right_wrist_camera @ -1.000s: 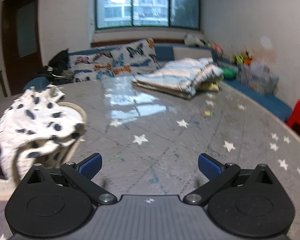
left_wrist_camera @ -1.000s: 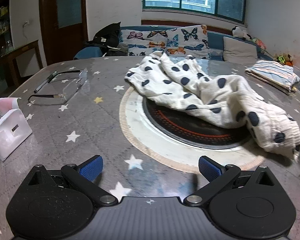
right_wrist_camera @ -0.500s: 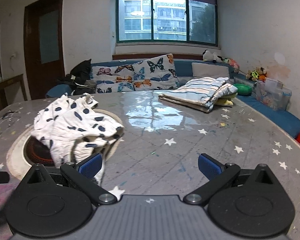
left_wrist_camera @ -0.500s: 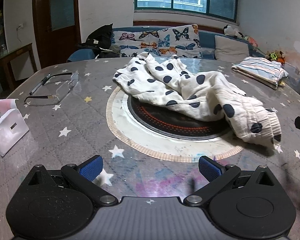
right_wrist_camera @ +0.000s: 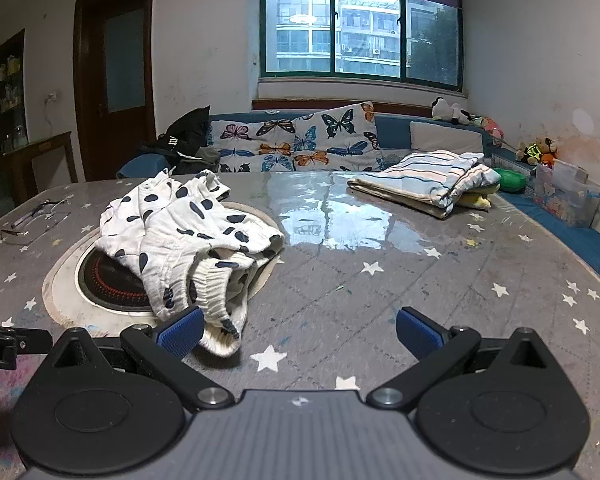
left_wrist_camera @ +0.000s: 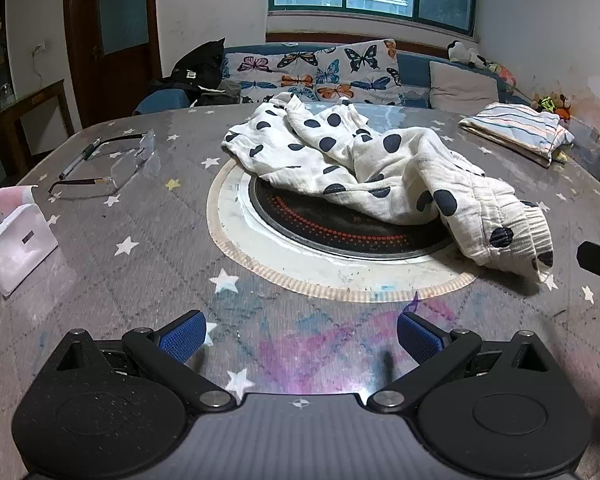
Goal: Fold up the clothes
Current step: 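Move both tools toward the white polka-dot pants on the table, then grasp the pants waistband with the right gripper while the left gripper grasps it too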
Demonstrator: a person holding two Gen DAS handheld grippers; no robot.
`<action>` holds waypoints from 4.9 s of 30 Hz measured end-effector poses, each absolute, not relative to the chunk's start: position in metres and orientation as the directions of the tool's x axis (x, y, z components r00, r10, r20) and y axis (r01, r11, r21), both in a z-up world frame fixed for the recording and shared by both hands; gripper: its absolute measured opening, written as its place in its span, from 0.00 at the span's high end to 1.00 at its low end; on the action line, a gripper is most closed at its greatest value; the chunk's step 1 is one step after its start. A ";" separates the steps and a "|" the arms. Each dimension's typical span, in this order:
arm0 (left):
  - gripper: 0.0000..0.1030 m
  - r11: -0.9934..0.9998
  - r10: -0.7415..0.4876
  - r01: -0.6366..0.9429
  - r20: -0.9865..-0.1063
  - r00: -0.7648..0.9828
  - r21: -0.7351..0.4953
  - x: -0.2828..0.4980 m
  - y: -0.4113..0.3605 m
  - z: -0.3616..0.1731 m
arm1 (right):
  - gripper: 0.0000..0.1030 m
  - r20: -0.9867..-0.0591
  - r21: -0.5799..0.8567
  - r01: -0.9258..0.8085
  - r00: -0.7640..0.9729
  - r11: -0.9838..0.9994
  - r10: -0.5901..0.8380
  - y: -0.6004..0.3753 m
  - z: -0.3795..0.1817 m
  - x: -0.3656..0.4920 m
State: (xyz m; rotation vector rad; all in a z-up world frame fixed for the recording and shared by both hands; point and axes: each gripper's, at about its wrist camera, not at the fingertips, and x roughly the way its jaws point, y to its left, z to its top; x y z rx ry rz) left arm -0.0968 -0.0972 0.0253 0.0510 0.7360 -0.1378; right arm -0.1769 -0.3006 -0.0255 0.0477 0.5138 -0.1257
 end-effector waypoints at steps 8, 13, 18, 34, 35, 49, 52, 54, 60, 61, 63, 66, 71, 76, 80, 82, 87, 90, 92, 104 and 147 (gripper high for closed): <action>0.00 0.990 -0.109 0.144 -0.672 0.733 -0.003 -0.101 -0.098 0.028 | 0.00 -0.498 0.019 0.116 0.862 0.993 -0.091 -0.297 -0.022 -0.180; 0.00 0.990 -0.103 0.140 -0.678 0.728 0.000 -0.101 -0.099 0.027 | 0.00 -0.503 0.023 0.099 0.861 0.995 -0.074 -0.294 -0.022 -0.180; 0.00 0.990 -0.109 0.144 -0.683 0.722 -0.006 -0.100 -0.101 0.027 | 0.00 -0.512 0.023 0.090 0.856 0.996 -0.065 -0.292 -0.023 -0.178; 0.00 0.988 -0.115 0.155 -0.690 0.715 -0.004 -0.098 -0.112 0.032 | 0.00 -0.529 0.015 0.073 0.847 0.997 -0.054 -0.289 -0.023 -0.176; 0.00 0.988 -0.113 0.153 -0.691 0.714 -0.004 -0.098 -0.112 0.032 | 0.00 -0.531 0.015 0.073 0.846 0.997 -0.054 -0.289 -0.023 -0.176; 0.00 0.988 -0.118 0.153 -0.691 0.713 -0.010 -0.096 -0.115 0.037 | 0.00 -0.537 0.018 0.063 0.843 0.998 -0.043 -0.285 -0.022 -0.173; 0.00 0.988 -0.116 0.152 -0.693 0.711 -0.010 -0.094 -0.116 0.038 | 0.00 -0.539 0.019 0.061 0.841 0.998 -0.041 -0.285 -0.022 -0.171; 0.00 0.988 -0.115 0.151 -0.696 0.709 -0.009 -0.093 -0.116 0.038 | 0.00 -0.540 0.019 0.060 0.841 0.998 -0.040 -0.285 -0.022 -0.170; 0.00 0.988 -0.119 0.154 -0.699 0.706 -0.013 -0.089 -0.116 0.037 | 0.00 -0.539 0.023 0.061 0.841 0.998 -0.039 -0.286 -0.020 -0.166; 0.00 0.988 -0.119 0.154 -0.699 0.705 -0.013 -0.088 -0.116 0.037 | 0.00 -0.539 0.023 0.061 0.841 0.998 -0.039 -0.286 -0.020 -0.165; 0.00 0.988 -0.118 0.153 -0.701 0.704 -0.014 -0.087 -0.116 0.037 | 0.00 -0.539 0.025 0.062 0.841 0.998 -0.039 -0.286 -0.020 -0.163; 0.00 0.988 -0.119 0.153 -0.705 0.699 -0.015 -0.084 -0.117 0.036 | 0.00 -0.545 0.021 0.059 0.837 0.998 -0.038 -0.286 -0.020 -0.160; 0.00 0.988 -0.118 0.156 -0.712 0.692 -0.012 -0.078 -0.119 0.035 | 0.01 -0.550 0.025 0.049 0.835 0.999 -0.027 -0.287 -0.020 -0.155; 0.00 0.988 -0.116 0.154 -0.714 0.691 -0.011 -0.072 -0.120 0.036 | 0.06 -0.562 0.038 0.038 0.827 0.999 -0.010 -0.289 -0.021 -0.150; 0.00 0.988 -0.119 0.155 -0.714 0.690 -0.015 -0.069 -0.120 0.036 | 0.10 -0.570 0.042 0.012 0.822 0.999 0.014 -0.287 -0.020 -0.146; 0.00 0.988 -0.121 0.156 -0.714 0.690 -0.017 -0.068 -0.120 0.037 | 0.13 -0.572 0.040 0.000 0.820 0.999 0.023 -0.286 -0.020 -0.143; 0.00 0.989 -0.120 0.147 -0.707 0.697 -0.024 -0.064 -0.115 0.040 | 0.24 -0.596 0.046 -0.048 0.800 0.998 0.066 -0.283 -0.022 -0.135; 0.00 0.990 -0.120 0.140 -0.707 0.697 -0.029 -0.062 -0.111 0.040 | 0.35 -0.613 0.050 -0.086 0.784 0.995 0.099 -0.279 -0.025 -0.130; 0.00 0.990 -0.120 0.136 -0.707 0.697 -0.035 -0.062 -0.108 0.040 | 0.45 -0.630 0.065 -0.106 0.767 0.992 0.123 -0.278 -0.028 -0.124; 0.00 0.987 -0.151 0.149 -0.685 0.713 -0.062 -0.080 -0.087 0.042 | 0.92 -0.634 0.479 -0.126 0.634 0.869 0.442 -0.296 -0.030 -0.100; 0.69 0.930 -0.325 0.367 -0.534 0.781 -0.029 -0.109 -0.088 0.046 | 0.61 -0.667 0.075 -0.350 0.678 0.934 0.308 -0.259 0.003 -0.113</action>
